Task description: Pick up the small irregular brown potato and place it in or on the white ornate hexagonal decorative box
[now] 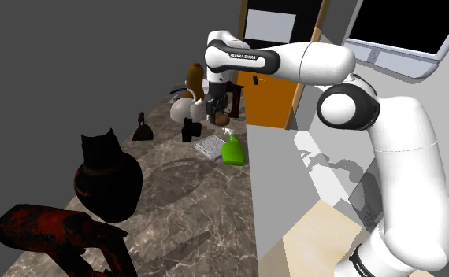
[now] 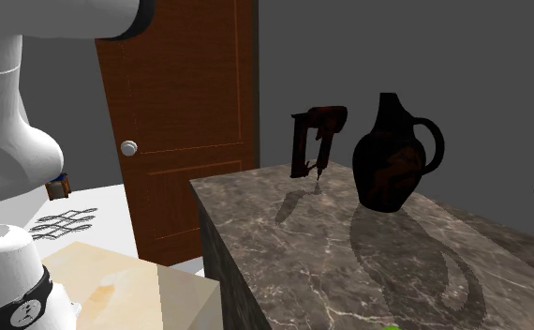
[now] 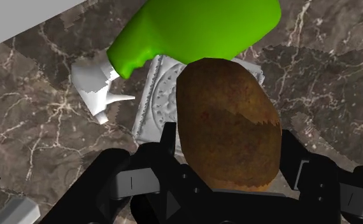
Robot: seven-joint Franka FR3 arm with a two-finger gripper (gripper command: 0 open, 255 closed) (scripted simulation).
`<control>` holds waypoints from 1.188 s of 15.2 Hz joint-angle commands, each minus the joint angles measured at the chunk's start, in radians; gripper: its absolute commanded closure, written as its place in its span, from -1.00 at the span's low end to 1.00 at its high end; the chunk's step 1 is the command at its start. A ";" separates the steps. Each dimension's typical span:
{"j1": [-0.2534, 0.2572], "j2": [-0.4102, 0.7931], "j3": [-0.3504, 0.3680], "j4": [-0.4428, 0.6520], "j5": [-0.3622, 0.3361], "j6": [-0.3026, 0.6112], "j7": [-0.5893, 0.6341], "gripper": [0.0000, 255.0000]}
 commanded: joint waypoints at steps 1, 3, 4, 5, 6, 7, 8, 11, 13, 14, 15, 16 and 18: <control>-0.001 -0.009 0.001 -0.042 0.001 0.033 0.002 1.00; -0.003 -0.012 0.000 -0.074 0.001 0.062 0.002 1.00; -0.004 -0.013 0.000 -0.089 0.001 0.076 0.002 1.00; -0.005 -0.014 0.000 -0.104 0.001 0.090 0.002 1.00; -0.006 -0.014 0.000 -0.125 0.001 0.112 0.002 1.00; -0.006 -0.014 0.000 -0.126 0.001 0.112 0.002 1.00; -0.006 -0.014 0.000 -0.125 0.001 0.112 0.002 1.00; -0.006 -0.014 0.000 -0.125 0.001 0.112 0.002 1.00; -0.006 -0.014 0.000 -0.125 0.001 0.112 0.002 1.00; -0.006 -0.014 0.000 -0.125 0.001 0.112 0.002 1.00; -0.006 -0.014 0.000 -0.125 0.001 0.112 0.002 -1.00; -0.006 -0.014 0.000 -0.125 0.001 0.112 0.002 -1.00; -0.006 -0.014 0.000 -0.125 0.001 0.112 0.002 -1.00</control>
